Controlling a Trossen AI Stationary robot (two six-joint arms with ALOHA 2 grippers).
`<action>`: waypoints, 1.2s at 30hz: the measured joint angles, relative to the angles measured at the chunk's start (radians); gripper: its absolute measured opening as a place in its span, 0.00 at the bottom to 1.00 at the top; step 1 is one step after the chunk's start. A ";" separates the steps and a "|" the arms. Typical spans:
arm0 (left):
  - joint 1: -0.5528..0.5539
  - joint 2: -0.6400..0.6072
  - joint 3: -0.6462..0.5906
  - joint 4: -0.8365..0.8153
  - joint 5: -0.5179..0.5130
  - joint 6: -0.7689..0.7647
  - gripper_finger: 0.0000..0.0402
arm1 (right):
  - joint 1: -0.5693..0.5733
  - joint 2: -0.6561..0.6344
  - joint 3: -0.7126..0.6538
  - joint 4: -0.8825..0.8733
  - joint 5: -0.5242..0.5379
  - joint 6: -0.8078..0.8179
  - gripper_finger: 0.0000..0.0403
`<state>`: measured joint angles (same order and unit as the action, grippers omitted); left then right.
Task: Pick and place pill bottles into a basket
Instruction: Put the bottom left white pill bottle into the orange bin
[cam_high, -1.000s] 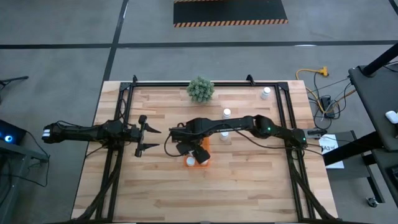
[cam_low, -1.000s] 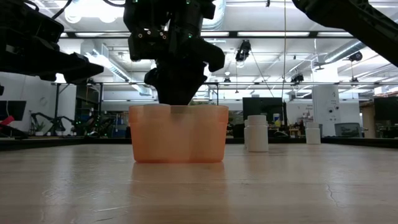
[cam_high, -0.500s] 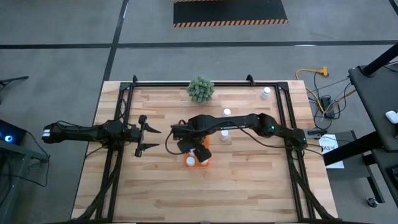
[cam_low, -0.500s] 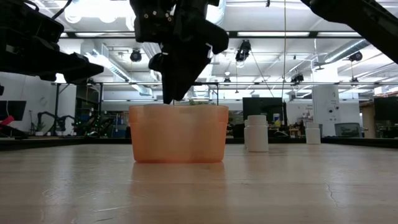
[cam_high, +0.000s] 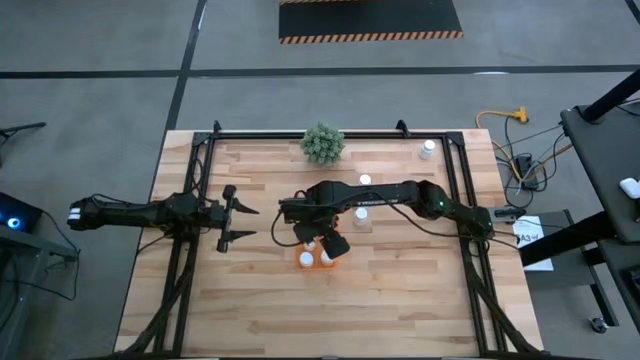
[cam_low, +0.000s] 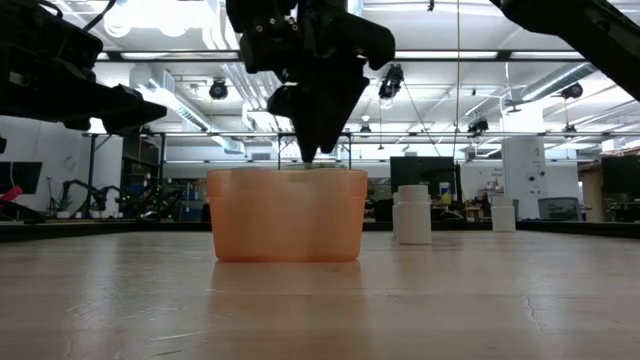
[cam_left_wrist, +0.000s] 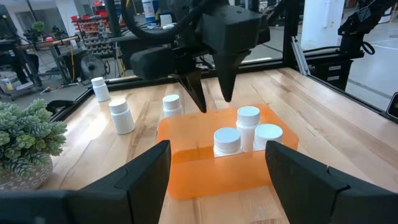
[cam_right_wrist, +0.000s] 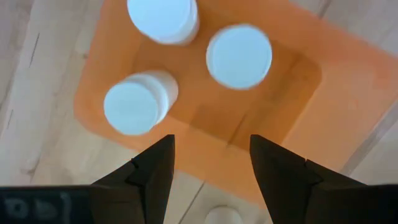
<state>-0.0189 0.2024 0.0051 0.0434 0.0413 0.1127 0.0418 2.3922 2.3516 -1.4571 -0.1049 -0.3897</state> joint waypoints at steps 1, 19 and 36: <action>0.000 0.000 0.000 0.000 0.000 0.000 0.61 | -0.002 -0.001 0.000 -0.008 0.000 0.010 0.49; 0.000 0.000 0.000 0.000 0.000 0.000 0.61 | -0.027 -0.010 -0.014 -0.109 -0.005 0.184 0.48; 0.000 0.000 0.000 0.000 0.000 0.000 0.61 | -0.038 -0.319 -0.500 0.243 -0.001 0.240 0.48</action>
<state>-0.0192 0.2024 0.0051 0.0438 0.0411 0.1127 0.0034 2.0736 1.8512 -1.2138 -0.1055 -0.1493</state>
